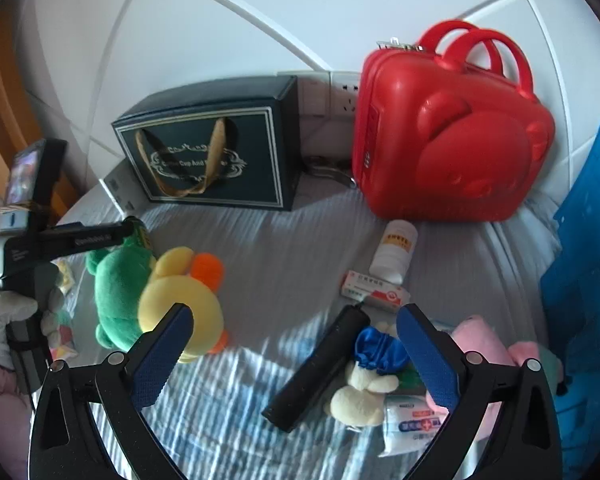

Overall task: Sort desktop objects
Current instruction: 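Grasp the green-hooded yellow duck plush with both grippers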

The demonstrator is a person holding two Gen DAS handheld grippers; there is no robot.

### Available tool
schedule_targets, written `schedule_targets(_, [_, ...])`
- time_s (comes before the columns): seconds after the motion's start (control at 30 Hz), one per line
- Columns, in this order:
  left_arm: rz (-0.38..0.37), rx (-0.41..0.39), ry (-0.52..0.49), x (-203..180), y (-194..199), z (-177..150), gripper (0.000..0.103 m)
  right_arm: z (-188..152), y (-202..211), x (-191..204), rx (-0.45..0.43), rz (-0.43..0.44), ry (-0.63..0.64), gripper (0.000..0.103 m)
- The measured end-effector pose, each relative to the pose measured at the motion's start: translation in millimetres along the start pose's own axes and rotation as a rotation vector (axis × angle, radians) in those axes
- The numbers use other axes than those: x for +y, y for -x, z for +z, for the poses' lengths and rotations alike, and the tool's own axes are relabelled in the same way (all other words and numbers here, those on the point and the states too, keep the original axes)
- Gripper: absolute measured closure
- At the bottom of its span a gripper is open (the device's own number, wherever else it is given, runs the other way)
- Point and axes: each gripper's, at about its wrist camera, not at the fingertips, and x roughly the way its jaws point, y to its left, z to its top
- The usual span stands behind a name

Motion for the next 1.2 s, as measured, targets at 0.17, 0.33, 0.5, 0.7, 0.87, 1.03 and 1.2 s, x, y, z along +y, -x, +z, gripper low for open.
schedule_targets(0.17, [-0.108, -0.071, 0.004, 15.4, 73.3, -79.9, 0.012, -17.2, 1.2, -1.9, 0.034, 0.035, -0.027, 0.0])
schedule_targets(0.33, [-0.07, -0.006, -0.076, 17.2, 89.6, -160.0, 0.01, -49.8, 9.1, 21.6, 0.108, 0.123, -0.044, 0.0])
schedule_targets(0.5, [-0.109, -0.006, -0.081, 32.5, 104.5, -189.6, 0.01, -89.8, 7.2, 48.0, 0.19, 0.187, -0.046, 0.0])
schedule_targets(0.7, [-0.2, -0.004, -0.091, 27.7, 87.8, -178.9, 0.01, -110.1, 8.0, 64.3, 0.178, 0.238, -0.077, 0.0])
schedule_targets(0.87, [-0.231, 0.06, -0.12, 9.9, 65.7, -184.5, 0.01, -119.8, 1.3, 72.1, 0.205, 0.252, -0.073, 0.0])
schedule_targets(1.03, [-0.22, 0.099, -0.156, 0.8, 51.1, -192.3, 0.0, -130.4, -14.0, 77.5, 0.259, 0.266, -0.066, 0.0])
schedule_targets(1.2, [-0.123, 0.06, -0.209, -11.7, 40.5, -199.4, 0.001, -140.4, -26.5, 78.5, 0.293, 0.268, -0.062, 0.0])
